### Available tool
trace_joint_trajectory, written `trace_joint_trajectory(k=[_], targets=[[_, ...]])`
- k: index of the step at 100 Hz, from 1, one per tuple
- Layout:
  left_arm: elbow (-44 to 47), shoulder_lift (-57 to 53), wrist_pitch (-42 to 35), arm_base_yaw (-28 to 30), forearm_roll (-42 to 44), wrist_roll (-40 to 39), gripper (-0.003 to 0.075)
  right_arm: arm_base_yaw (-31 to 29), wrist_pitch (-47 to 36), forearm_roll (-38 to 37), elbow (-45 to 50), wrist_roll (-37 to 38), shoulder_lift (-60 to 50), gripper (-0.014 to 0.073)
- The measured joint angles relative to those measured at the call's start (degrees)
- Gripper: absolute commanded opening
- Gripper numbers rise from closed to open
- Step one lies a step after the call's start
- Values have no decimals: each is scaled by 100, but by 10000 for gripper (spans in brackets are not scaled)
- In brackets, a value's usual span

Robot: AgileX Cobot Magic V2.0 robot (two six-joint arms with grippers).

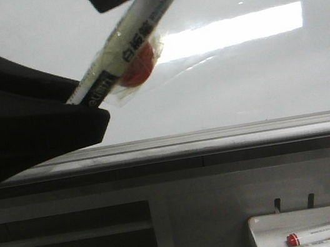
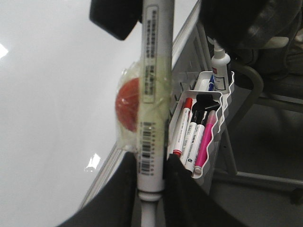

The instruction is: Write number 2 on whiteboard

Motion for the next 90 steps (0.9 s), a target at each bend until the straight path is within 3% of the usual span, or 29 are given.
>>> trace_joint_trajectory(k=[7, 16, 27, 32, 33, 34, 44, 52, 76, 83, 90], targets=[[0, 0, 21, 0, 0, 0, -20, 0, -23, 11, -9, 0, 55, 199], [10, -8, 34, 0, 40, 0, -20, 0, -49, 11, -19, -11, 61, -71], [19, -64, 99, -12, 81, 28, 46, 15, -27, 49, -52, -21, 61, -71], [19, -107, 122, -12, 81, 28, 139, 26, -22, 63, -51, -21, 61, -71], [19, -119, 122, -12, 59, 28, 190, 37, -22, 76, -51, -21, 61, -71], [19, -135, 122, -12, 51, 28, 190, 37, -22, 77, -51, -21, 61, -71], [19, -344, 111, 15, -96, 18, 453, 37, -56, 77, -53, -21, 65, -71], [19, -612, 135, 116, -336, 9, 537, 37, -106, 77, -53, -21, 88, -71], [8, -1955, 983, 179, -628, -4, 438, 39, -1076, 77, -53, -21, 116, -71], [8, -2447, 1062, 179, -725, -4, 334, 39, -1365, 77, -65, -21, 176, -71], [8, -2900, 1103, 256, -878, -4, 166, 39, -1522, 86, -130, -21, 285, -71]])
